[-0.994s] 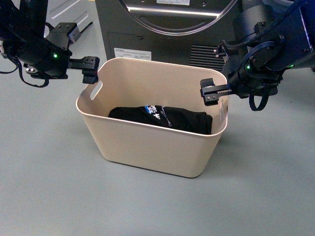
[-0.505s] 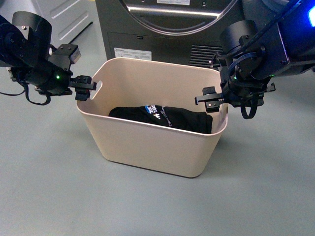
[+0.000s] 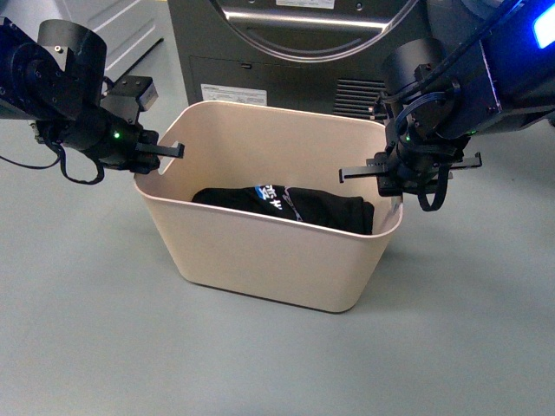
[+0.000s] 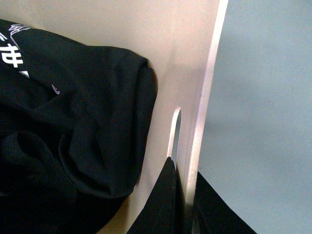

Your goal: Move hamper under clothes hanger

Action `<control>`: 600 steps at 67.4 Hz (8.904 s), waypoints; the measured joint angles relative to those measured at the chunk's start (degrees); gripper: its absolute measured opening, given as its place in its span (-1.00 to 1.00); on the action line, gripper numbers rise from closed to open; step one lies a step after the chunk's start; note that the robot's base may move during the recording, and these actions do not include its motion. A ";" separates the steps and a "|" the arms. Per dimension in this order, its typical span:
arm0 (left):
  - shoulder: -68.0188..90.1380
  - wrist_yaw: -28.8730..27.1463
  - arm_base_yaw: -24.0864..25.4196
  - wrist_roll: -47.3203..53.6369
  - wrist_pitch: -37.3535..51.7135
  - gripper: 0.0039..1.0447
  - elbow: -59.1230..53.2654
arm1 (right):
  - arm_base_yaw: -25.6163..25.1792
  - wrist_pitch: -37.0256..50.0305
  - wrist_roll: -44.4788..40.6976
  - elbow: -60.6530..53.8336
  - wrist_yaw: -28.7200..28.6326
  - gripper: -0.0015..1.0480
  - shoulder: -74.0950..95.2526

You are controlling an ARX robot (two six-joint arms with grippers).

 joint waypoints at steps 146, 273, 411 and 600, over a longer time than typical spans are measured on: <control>-5.79 -1.20 0.79 -0.87 -0.92 -0.93 -0.02 | -0.02 1.40 -0.72 -1.95 -1.05 -0.93 -4.92; -5.81 -1.25 0.48 -0.87 -0.92 -0.93 -0.02 | -0.28 1.33 -1.07 -2.21 -0.87 -0.93 -5.03; -23.71 3.28 -2.12 -12.44 26.21 -0.93 -46.53 | -2.12 26.25 -1.79 -30.01 -5.05 -0.93 -14.16; -105.33 -6.21 -0.46 -10.73 32.57 -0.94 -88.67 | -12.90 42.23 -7.52 -87.69 -14.14 -0.96 -102.62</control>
